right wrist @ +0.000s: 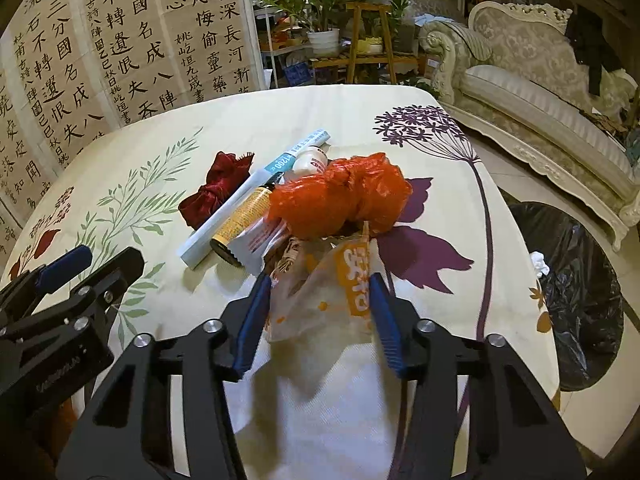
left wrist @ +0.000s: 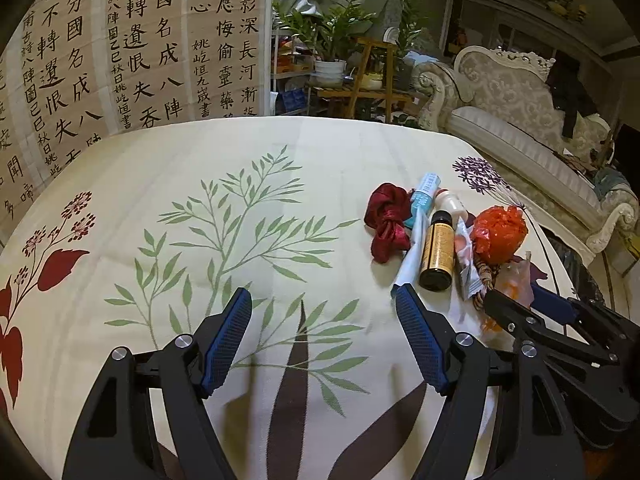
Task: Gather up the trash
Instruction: 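Grasp the clear orange-printed bag with the right tool while the left tool grasps the white tube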
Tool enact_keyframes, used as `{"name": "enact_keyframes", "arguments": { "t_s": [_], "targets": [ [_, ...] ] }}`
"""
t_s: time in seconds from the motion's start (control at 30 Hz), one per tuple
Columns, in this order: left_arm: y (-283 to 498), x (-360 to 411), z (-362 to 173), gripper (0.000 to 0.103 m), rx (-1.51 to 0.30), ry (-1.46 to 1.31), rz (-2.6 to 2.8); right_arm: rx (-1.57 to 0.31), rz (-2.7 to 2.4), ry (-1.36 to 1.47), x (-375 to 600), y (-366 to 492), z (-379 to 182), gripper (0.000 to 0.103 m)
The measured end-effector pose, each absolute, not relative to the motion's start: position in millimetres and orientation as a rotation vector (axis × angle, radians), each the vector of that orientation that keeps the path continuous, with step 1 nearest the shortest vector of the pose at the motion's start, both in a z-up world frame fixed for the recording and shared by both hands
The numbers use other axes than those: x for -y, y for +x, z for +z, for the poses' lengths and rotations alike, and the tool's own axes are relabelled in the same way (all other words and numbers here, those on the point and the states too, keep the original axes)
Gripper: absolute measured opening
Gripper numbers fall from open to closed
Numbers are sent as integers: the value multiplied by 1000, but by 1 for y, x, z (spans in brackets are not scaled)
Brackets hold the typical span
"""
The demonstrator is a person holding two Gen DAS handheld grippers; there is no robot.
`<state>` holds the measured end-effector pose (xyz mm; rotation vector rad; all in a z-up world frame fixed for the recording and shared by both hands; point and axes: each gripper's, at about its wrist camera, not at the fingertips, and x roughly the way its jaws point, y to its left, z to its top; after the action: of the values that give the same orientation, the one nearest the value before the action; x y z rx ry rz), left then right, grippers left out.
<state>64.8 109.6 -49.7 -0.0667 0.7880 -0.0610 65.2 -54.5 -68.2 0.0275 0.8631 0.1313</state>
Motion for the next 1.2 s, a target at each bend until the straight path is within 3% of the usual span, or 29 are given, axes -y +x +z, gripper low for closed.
{"name": "enact_keyframes", "arguments": {
  "t_s": [0.63, 0.83, 1.03, 1.2],
  "targets": [
    [82, -74, -53, 69, -816, -3, -111, -819, 58, 95, 108, 56, -62, 40],
    [94, -72, -61, 56, -868, 0, -132, -821, 56, 111, 117, 59, -64, 40],
    [95, -69, -65, 18, -888, 1, -176, -825, 57, 120, 121, 63, -66, 40],
    [89, -68, -61, 8, -869, -12, -206, -829, 58, 122, 122, 63, -67, 40]
  ]
}}
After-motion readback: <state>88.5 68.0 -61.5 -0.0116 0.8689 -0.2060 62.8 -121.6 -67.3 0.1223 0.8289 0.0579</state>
